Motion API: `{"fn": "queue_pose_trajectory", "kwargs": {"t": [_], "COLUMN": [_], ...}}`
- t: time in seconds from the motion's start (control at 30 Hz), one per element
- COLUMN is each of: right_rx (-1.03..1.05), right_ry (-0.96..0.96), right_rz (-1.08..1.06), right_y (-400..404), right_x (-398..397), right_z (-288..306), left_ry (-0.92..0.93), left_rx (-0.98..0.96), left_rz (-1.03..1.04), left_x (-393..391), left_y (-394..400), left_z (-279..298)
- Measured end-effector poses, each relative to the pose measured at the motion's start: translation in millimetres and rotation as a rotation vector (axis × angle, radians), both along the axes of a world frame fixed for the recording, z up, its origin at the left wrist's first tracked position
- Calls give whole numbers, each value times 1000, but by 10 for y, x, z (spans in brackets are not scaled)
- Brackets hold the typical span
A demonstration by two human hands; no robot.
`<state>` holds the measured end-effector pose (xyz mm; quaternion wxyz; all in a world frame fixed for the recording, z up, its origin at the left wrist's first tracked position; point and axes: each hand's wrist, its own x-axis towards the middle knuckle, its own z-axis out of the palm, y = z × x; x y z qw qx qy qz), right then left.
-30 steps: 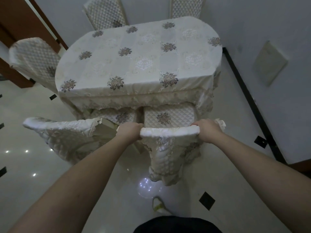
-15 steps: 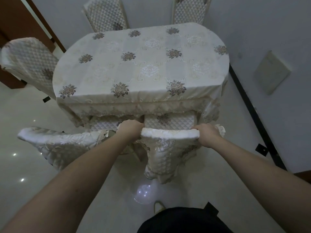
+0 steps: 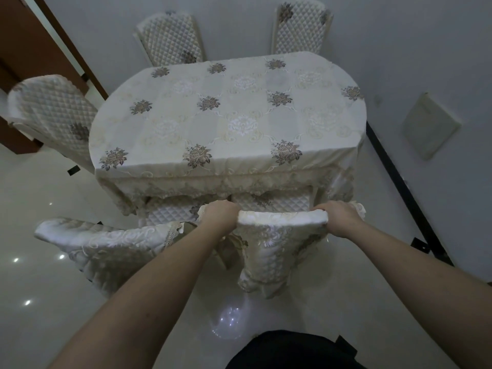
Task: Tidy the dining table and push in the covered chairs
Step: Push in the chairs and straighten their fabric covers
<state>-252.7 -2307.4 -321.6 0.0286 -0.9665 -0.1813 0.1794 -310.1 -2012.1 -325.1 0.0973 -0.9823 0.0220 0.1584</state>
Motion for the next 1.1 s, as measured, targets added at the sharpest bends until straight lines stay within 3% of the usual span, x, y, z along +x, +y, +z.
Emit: {"fn": "queue_pose_trajectory", "kwargs": {"t": [0.6,0.87,1.1], "right_rx": [-75,6,73], "right_ry": [-41,-9,-45], "right_rz": [22,74,7], "right_y": [-103,-180,-185], "right_x": [-281,-200,-254], "right_z": [-120,-161,-249], "left_ry": [-30,8,-81], "left_rx": [11,-297,-416], "left_rz": [-147,-42,12], "left_x": [-344,-362,-427], "left_y": [29,117,128], "left_z": [-15,-154,-210]}}
